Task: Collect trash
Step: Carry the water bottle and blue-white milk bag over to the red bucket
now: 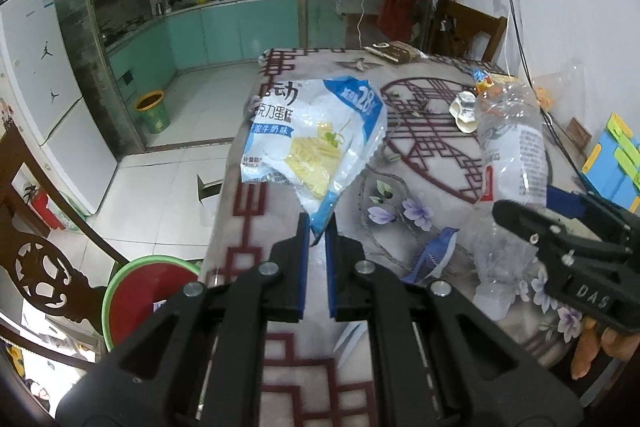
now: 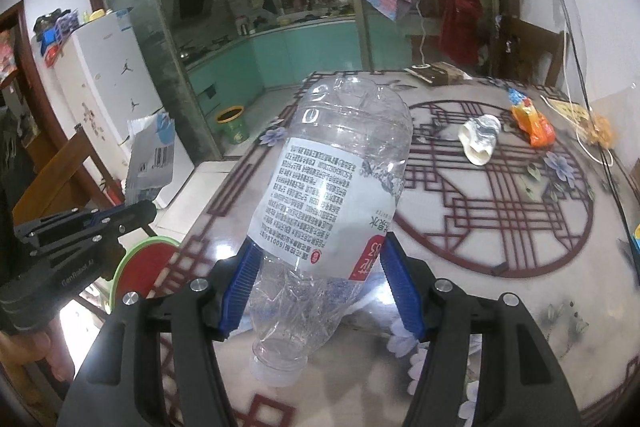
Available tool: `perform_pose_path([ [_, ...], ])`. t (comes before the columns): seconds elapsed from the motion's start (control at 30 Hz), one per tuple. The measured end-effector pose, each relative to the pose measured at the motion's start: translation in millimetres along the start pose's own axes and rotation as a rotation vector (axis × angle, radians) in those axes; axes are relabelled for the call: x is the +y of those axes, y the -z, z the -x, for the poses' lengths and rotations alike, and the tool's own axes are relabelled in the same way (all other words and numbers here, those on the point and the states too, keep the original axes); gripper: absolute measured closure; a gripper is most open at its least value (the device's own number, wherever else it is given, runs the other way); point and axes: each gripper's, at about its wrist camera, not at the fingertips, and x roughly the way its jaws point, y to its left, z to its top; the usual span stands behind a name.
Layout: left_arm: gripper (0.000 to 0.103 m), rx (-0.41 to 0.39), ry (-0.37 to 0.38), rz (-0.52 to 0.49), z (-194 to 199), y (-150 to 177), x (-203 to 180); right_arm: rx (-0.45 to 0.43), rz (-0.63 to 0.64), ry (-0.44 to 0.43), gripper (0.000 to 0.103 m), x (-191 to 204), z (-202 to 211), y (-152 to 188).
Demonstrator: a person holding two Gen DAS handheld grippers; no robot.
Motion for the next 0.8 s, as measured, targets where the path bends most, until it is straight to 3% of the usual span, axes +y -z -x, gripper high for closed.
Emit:
perform_pose_path([
  [0.8, 0.096, 0.022, -0.062, 0.166, 5.1, 17.4, 79.0, 0.057, 0.108, -0.110, 0.043, 80.9, -34.6, 5.3],
])
